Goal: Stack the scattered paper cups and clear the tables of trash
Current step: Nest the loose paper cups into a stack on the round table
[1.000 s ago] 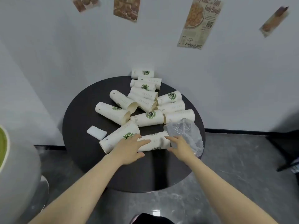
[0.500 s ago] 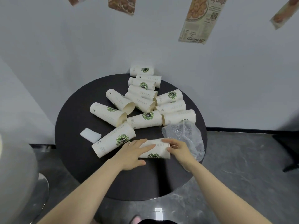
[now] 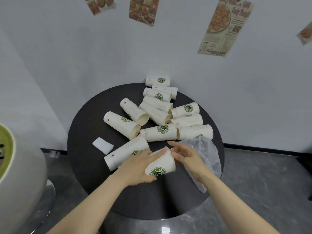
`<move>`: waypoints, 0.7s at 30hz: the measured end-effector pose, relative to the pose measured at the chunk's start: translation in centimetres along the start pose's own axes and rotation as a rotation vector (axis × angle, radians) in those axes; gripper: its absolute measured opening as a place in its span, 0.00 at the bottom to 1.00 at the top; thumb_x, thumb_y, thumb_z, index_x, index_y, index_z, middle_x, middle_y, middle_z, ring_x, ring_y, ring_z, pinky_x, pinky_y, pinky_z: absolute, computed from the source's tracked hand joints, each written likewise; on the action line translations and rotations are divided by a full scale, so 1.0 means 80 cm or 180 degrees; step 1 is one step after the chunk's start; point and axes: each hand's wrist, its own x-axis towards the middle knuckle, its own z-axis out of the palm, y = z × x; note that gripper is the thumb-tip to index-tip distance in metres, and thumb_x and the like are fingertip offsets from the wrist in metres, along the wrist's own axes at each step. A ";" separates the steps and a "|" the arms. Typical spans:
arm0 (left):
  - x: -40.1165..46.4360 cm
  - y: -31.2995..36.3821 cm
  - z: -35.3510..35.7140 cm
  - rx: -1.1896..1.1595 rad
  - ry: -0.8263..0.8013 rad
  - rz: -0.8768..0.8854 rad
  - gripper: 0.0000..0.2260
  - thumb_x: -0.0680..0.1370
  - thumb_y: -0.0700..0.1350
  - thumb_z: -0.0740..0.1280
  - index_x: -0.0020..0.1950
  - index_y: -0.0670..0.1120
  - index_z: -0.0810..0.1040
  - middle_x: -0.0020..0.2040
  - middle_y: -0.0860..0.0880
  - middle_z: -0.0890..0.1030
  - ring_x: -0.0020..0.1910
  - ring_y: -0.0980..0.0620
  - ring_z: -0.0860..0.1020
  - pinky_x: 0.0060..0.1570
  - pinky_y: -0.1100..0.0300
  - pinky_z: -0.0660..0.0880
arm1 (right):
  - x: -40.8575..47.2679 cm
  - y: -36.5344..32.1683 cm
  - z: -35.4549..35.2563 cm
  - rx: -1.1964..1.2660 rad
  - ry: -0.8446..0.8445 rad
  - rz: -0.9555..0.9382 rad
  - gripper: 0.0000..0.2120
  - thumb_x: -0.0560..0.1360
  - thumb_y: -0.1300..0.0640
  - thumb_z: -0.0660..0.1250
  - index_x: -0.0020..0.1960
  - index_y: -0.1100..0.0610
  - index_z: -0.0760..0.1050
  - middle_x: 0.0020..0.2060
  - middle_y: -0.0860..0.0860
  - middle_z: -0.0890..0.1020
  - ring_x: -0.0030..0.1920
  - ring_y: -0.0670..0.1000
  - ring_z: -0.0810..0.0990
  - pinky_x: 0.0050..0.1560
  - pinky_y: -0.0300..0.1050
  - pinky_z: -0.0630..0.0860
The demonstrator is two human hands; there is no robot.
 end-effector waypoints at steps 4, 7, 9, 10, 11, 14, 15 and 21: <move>-0.042 -0.041 -0.028 -0.0052 0.0393 -0.0345 0.41 0.72 0.61 0.65 0.72 0.71 0.38 0.63 0.55 0.66 0.61 0.55 0.69 0.55 0.57 0.72 | 0.039 0.004 0.020 -0.0344 0.0208 -0.0139 0.18 0.76 0.68 0.65 0.63 0.53 0.76 0.58 0.54 0.79 0.59 0.49 0.76 0.62 0.41 0.72; -0.082 -0.071 -0.043 0.0064 0.0588 -0.0675 0.42 0.71 0.62 0.65 0.71 0.72 0.36 0.61 0.57 0.66 0.57 0.56 0.70 0.49 0.58 0.75 | 0.073 0.013 0.044 -0.0612 -0.0041 -0.0121 0.19 0.76 0.68 0.65 0.64 0.54 0.75 0.63 0.52 0.76 0.64 0.50 0.72 0.63 0.40 0.69; -0.105 -0.087 -0.047 0.0107 0.0625 -0.0881 0.43 0.71 0.61 0.65 0.70 0.72 0.34 0.61 0.57 0.66 0.58 0.56 0.70 0.49 0.58 0.74 | 0.094 0.019 0.060 -0.0820 -0.0259 -0.0082 0.20 0.76 0.68 0.65 0.64 0.52 0.75 0.64 0.51 0.75 0.65 0.49 0.70 0.65 0.42 0.67; -0.116 -0.094 -0.049 0.0090 0.0658 -0.0977 0.43 0.71 0.61 0.66 0.68 0.73 0.32 0.61 0.57 0.66 0.58 0.56 0.69 0.50 0.59 0.74 | 0.104 0.021 0.069 -0.0922 -0.0338 -0.0059 0.19 0.76 0.68 0.65 0.63 0.52 0.76 0.63 0.51 0.76 0.64 0.48 0.71 0.64 0.42 0.67; -0.126 -0.101 -0.050 0.0055 0.0686 -0.1058 0.43 0.72 0.61 0.66 0.67 0.74 0.31 0.61 0.57 0.66 0.59 0.56 0.69 0.50 0.59 0.73 | 0.112 0.023 0.076 -0.0980 -0.0383 -0.0030 0.19 0.75 0.68 0.64 0.62 0.52 0.77 0.62 0.51 0.76 0.62 0.48 0.72 0.62 0.41 0.68; -0.146 -0.117 -0.053 0.0015 0.0736 -0.1241 0.42 0.72 0.61 0.66 0.65 0.74 0.31 0.61 0.58 0.65 0.58 0.57 0.69 0.50 0.59 0.74 | 0.126 0.028 0.092 -0.0918 -0.0451 0.0018 0.16 0.74 0.68 0.66 0.58 0.54 0.79 0.54 0.52 0.79 0.52 0.46 0.75 0.49 0.30 0.72; -0.150 -0.121 -0.053 0.0010 0.0743 -0.1275 0.42 0.72 0.61 0.66 0.65 0.74 0.31 0.61 0.58 0.65 0.58 0.57 0.69 0.49 0.59 0.74 | 0.128 0.029 0.094 -0.0900 -0.0460 0.0039 0.15 0.74 0.68 0.66 0.56 0.54 0.80 0.51 0.51 0.79 0.49 0.46 0.75 0.45 0.29 0.72; -0.158 -0.139 -0.055 -0.0019 0.0701 -0.1316 0.42 0.73 0.61 0.66 0.68 0.71 0.33 0.60 0.58 0.64 0.55 0.59 0.67 0.48 0.60 0.75 | 0.127 0.035 0.095 -0.0756 -0.0391 0.0305 0.16 0.74 0.70 0.63 0.50 0.51 0.81 0.46 0.55 0.77 0.47 0.50 0.74 0.48 0.37 0.71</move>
